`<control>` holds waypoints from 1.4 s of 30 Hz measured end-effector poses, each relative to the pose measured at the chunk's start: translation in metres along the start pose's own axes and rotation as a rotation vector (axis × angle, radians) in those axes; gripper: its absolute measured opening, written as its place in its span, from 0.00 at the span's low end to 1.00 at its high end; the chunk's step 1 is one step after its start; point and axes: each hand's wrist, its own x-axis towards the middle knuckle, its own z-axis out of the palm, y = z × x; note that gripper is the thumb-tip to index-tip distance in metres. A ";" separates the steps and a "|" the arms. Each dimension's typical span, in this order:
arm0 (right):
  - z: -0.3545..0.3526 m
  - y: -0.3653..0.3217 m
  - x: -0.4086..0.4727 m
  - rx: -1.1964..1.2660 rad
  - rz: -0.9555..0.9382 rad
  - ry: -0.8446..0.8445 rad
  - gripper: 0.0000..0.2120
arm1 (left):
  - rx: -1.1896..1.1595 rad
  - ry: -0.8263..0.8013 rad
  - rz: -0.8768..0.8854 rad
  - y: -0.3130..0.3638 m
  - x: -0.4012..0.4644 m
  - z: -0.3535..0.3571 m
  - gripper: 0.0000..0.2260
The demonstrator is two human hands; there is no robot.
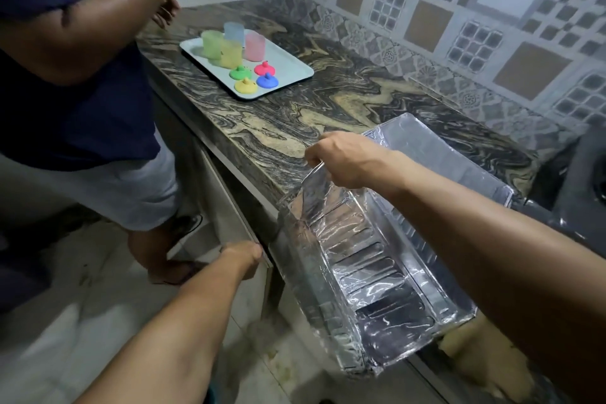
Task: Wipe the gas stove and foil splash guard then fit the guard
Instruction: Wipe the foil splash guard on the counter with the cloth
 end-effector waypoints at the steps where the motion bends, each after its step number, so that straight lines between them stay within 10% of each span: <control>1: -0.003 -0.001 -0.002 0.000 0.007 -0.005 0.16 | -0.031 0.002 0.004 -0.002 0.000 -0.002 0.25; 18: -0.019 -0.005 0.001 -0.045 0.015 0.012 0.14 | -0.300 0.169 0.068 0.009 0.012 -0.016 0.32; 42: -0.069 -0.008 0.002 -0.135 0.004 -0.026 0.09 | 0.005 0.137 0.109 -0.023 -0.010 0.055 0.36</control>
